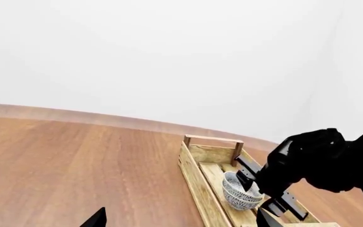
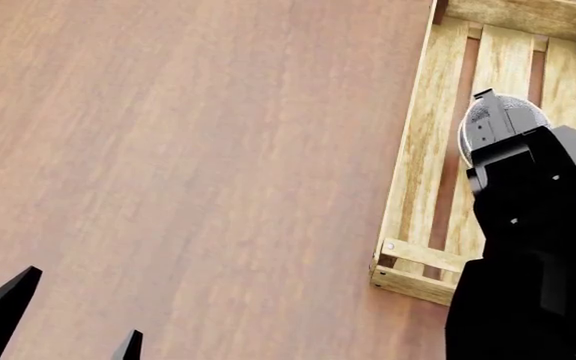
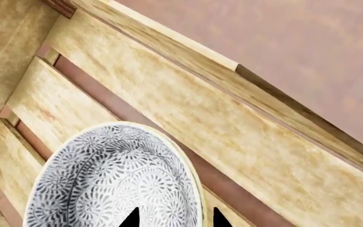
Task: Stack the right bowl on the left bowl and place them in the tray.
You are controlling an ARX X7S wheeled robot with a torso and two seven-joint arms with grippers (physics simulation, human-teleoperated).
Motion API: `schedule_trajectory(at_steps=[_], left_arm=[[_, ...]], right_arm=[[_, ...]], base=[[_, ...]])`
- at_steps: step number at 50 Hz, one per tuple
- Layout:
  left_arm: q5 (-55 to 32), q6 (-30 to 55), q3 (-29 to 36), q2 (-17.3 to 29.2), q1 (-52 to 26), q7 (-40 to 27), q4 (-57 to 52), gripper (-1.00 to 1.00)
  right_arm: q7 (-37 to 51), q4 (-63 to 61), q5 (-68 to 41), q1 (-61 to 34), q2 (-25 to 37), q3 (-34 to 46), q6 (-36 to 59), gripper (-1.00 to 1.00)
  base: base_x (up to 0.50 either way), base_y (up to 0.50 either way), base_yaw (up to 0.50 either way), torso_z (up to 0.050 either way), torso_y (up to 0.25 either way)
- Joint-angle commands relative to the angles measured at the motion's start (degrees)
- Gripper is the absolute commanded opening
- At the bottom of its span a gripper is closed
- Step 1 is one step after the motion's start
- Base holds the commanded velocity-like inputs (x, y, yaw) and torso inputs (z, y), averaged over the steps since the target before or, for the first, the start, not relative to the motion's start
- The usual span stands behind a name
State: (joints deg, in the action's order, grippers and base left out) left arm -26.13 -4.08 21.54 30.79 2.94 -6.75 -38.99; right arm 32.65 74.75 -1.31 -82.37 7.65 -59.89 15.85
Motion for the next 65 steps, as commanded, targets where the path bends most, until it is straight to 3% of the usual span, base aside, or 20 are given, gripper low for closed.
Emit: schedule_trajectory(at_steps=[1, 44, 53, 56, 59, 65], left_arm=[[-0.2, -2.1, -2.4, -1.5, -0.1, 0.9, 0.1, 1.00], [-0.6, -2.4, -1.6, -1.3, -0.2, 0.6, -0.5, 1.00], [-0.6, -2.3, -1.4, -1.1, 0.0, 0.5, -1.0, 1.00], [-0.6, -2.1, -1.3, -1.0, 0.0, 0.3, -1.4, 1.00], [-0.6, -1.9, -1.2, -0.9, 0.0, 0.1, -1.8, 1.00], [-0.5, -2.0, -1.1, -0.9, 0.0, 0.1, -1.8, 1.00]], right_arm=[[-2.1, 0.2, 1.4, -0.5, -1.0, -0.7, -1.4, 1.00], [-0.2, 0.0, 1.1, -1.9, -1.1, -1.0, -3.9, 1.00], [1.5, -17.2, 1.0, -0.1, -7.1, -0.6, 5.6, 1.00], [3.4, -20.3, -3.6, 1.2, -7.6, 3.7, 7.0, 1.00], [8.0, -25.7, -14.4, 4.4, -7.6, 13.4, 8.8, 1.00], [13.5, -31.8, -23.9, 8.0, -7.4, 21.3, 9.4, 1.00]], base=[[0.00, 0.00, 0.00, 0.000, 0.000], [0.00, 0.00, 0.00, 0.000, 0.000], [0.00, 0.00, 0.00, 0.000, 0.000], [0.00, 0.00, 0.00, 0.000, 0.000], [0.00, 0.00, 0.00, 0.000, 0.000], [0.00, 0.00, 0.00, 0.000, 0.000]])
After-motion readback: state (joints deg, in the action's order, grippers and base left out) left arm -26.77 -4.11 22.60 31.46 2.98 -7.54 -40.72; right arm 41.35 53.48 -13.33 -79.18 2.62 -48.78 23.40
